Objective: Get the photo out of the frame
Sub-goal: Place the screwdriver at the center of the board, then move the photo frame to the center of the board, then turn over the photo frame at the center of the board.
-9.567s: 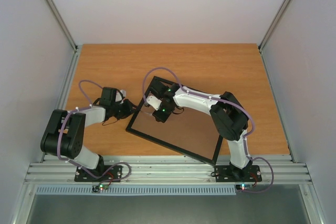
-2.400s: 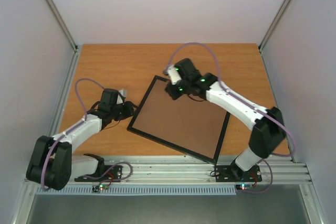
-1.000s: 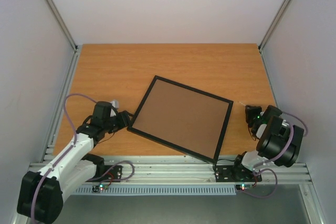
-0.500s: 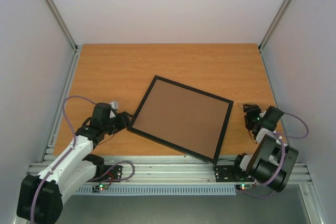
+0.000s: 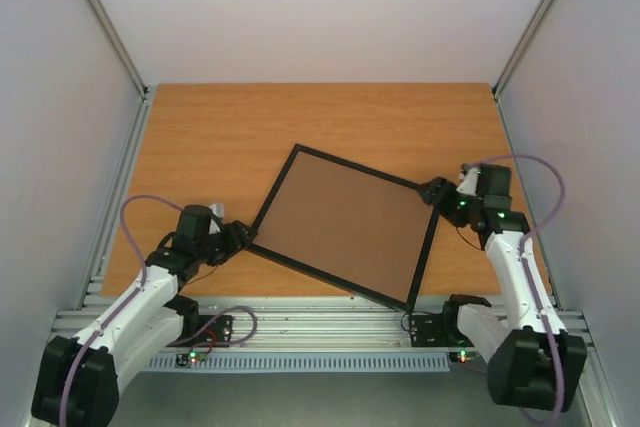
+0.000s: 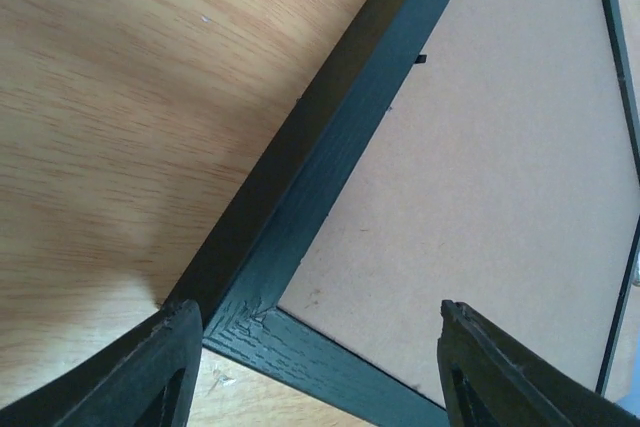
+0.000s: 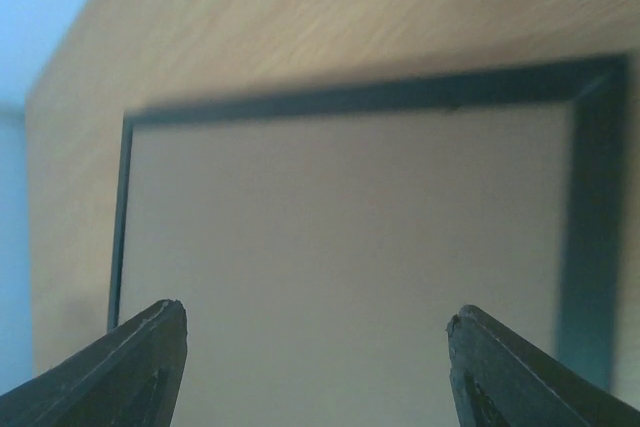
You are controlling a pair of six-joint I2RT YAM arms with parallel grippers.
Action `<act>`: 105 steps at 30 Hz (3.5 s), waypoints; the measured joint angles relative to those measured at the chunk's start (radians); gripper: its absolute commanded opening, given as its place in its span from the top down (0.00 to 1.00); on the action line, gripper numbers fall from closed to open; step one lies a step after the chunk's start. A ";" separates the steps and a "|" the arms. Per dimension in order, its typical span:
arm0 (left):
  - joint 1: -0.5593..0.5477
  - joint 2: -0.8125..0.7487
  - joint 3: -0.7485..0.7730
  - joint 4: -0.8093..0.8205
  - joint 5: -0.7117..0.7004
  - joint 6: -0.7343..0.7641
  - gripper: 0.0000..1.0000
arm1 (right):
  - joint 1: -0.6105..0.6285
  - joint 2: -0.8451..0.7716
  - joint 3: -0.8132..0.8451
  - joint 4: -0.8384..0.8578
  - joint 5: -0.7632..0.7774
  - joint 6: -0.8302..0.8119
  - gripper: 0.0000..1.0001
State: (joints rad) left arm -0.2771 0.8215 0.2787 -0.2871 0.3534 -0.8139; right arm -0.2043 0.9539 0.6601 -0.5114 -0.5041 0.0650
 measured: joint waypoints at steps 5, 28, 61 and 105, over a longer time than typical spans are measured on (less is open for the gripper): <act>-0.005 -0.072 -0.031 -0.019 -0.004 -0.033 0.35 | 0.317 0.052 0.070 -0.120 0.053 -0.070 0.28; -0.026 -0.037 -0.063 -0.001 -0.082 -0.094 0.39 | 1.135 0.467 0.316 -0.326 0.531 -0.205 0.17; -0.041 0.421 0.216 0.029 -0.060 0.199 0.37 | 0.373 0.442 0.057 -0.236 0.288 0.067 0.14; -0.072 0.208 0.111 -0.134 -0.100 0.172 0.64 | 1.007 0.391 0.308 -0.100 0.377 -0.270 0.17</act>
State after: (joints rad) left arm -0.3492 1.0294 0.3897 -0.4210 0.2531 -0.6422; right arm 0.8032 1.3453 0.9684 -0.6117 -0.1276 -0.2054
